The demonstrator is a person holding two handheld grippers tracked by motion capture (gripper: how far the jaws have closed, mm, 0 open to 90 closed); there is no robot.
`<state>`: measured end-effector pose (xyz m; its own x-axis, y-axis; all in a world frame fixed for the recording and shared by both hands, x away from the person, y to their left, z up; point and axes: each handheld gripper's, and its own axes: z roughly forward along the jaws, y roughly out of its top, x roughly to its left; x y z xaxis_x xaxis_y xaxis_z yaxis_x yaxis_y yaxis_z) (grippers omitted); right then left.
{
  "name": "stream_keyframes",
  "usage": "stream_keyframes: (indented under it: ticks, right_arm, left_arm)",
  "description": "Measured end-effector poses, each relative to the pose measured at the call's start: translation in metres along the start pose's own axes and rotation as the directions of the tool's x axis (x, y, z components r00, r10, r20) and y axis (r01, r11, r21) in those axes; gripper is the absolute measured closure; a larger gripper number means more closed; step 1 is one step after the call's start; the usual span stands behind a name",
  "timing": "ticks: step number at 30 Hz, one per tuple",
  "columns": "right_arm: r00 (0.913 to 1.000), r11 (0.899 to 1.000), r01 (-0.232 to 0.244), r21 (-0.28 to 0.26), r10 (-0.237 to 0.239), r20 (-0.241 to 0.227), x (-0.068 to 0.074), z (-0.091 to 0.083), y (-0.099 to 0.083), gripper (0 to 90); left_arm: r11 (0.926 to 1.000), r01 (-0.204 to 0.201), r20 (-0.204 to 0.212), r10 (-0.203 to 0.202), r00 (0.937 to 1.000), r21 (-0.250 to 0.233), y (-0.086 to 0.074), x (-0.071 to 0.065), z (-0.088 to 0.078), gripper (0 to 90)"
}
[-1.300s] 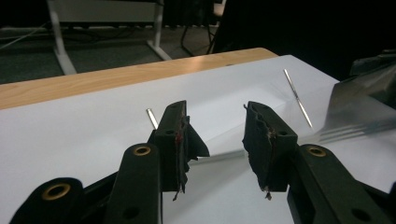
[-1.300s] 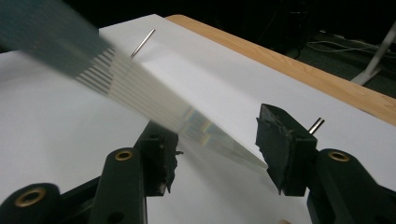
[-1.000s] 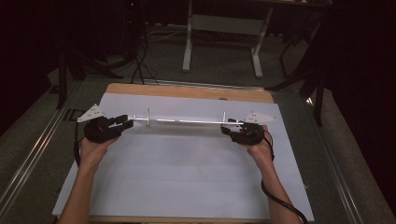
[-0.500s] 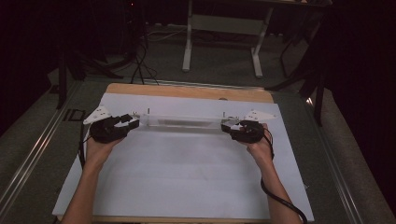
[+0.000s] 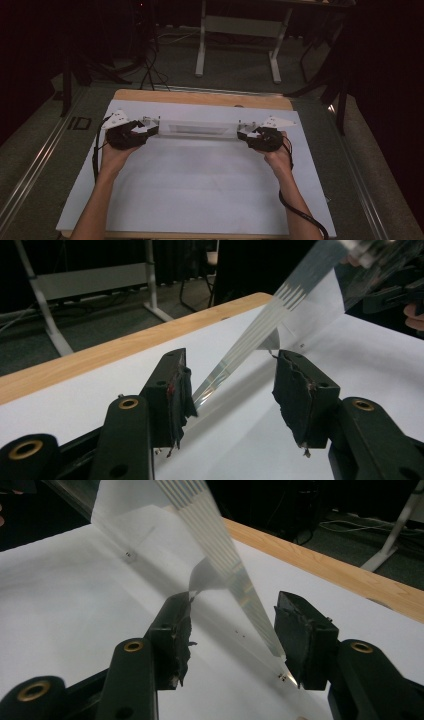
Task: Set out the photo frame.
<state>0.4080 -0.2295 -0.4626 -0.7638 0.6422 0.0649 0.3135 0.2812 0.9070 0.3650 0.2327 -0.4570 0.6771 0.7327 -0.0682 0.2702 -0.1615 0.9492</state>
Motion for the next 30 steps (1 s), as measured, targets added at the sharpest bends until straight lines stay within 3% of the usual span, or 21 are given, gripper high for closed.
stream_keyframes:
  ticks: [20, 30]
  right_arm:
    - [0.9967, 1.000, 0.013, -0.028, -0.011, 0.080, 0.003, 0.004, 0.004, 49.6]
    - [0.9938, 0.999, 0.033, -0.035, -0.029, 0.107, -0.001, 0.008, 0.010, 51.3]
  left_arm:
    - [0.9996, 0.003, -0.084, -0.005, 0.9964, -0.030, 0.004, -0.002, 0.009, 47.5]
    - [0.9984, 0.027, -0.108, -0.032, 0.9936, -0.050, 0.009, 0.003, 0.017, 47.1]
